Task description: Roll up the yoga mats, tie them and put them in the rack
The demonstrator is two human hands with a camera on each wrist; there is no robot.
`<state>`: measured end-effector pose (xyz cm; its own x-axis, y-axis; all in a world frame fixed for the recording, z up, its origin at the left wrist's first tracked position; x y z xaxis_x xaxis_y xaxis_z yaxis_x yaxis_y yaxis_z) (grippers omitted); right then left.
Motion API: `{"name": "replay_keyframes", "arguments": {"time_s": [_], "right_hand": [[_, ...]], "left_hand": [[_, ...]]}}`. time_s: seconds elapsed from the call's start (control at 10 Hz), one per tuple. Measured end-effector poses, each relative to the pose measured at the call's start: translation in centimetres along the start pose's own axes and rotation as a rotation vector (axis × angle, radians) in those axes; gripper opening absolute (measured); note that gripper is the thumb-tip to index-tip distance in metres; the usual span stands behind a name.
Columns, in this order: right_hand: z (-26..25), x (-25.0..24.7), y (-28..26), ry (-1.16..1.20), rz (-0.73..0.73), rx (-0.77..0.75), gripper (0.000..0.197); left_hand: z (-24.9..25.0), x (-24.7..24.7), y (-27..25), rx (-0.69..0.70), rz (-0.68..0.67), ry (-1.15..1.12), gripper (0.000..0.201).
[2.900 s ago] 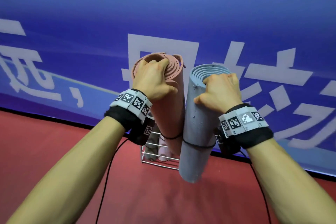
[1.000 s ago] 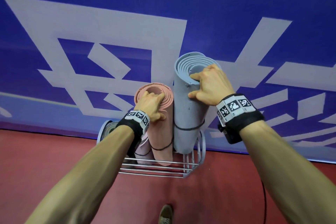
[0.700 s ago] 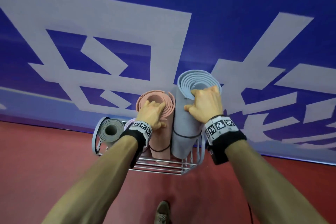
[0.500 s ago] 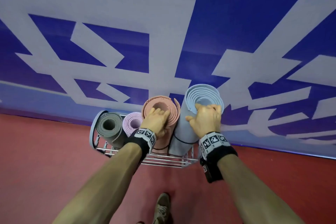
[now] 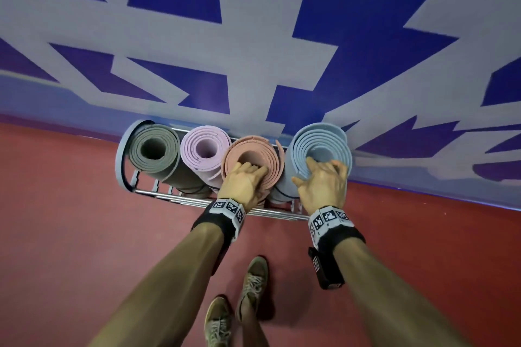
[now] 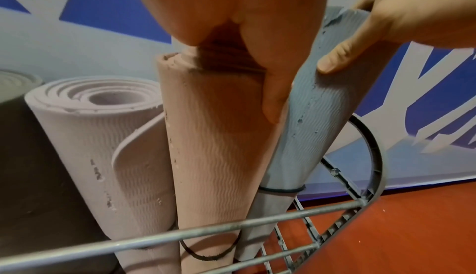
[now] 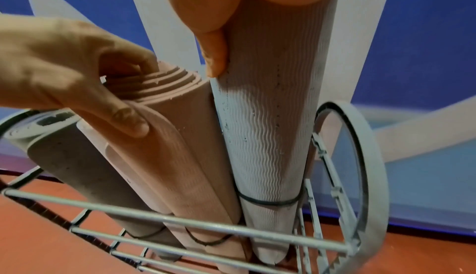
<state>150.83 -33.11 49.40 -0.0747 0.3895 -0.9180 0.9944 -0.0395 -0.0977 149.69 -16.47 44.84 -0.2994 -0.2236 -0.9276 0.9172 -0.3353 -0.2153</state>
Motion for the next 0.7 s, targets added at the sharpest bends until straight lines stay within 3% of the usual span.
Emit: {"name": "replay_keyframes", "arguments": {"time_s": [0.3, 0.5, 0.7], "right_hand": [[5.1, 7.7, 1.0, 0.078, -0.127, 0.165, 0.055], [6.6, 11.5, -0.5, 0.109, -0.224, 0.238, 0.061], [5.0, 9.0, 0.9, 0.267, -0.144, 0.341, 0.035]], "left_hand": [[-1.6, 6.2, 0.8, 0.045, -0.133, 0.054, 0.041], [-1.3, 6.6, 1.7, 0.034, -0.182, 0.062, 0.045], [-1.7, 2.1, 2.5, -0.099, -0.043, -0.086, 0.029]]}}
Point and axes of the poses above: each hand's wrist, its own y-axis towards the middle knuckle, its own x-axis out of the palm, z = x × y, the point moved 5 cm from there along y, towards the middle knuckle, and after that the axes turned 8 degrees about y, right-handed, at the moved point
